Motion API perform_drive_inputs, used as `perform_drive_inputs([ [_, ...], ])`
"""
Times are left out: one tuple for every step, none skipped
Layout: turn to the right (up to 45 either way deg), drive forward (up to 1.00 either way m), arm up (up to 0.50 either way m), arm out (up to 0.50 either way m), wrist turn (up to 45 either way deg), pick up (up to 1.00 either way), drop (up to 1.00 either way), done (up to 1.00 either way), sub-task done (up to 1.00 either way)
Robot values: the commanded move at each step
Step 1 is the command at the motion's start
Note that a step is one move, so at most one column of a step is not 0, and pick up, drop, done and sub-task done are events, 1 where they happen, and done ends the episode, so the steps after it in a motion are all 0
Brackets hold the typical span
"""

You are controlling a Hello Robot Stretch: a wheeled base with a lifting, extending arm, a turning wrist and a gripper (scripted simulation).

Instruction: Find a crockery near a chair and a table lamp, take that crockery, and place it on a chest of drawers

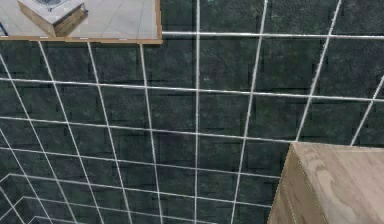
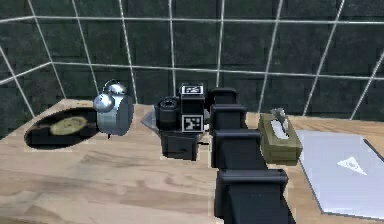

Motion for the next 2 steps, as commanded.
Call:
perform_drive_inputs([
  [0.0,0.00,0.00,-0.10,0.0,0.00,0.00,0.00,0.00],
  [0.0,0.00,0.00,0.00,0.0,0.00,0.00,1.00,0.00],
])
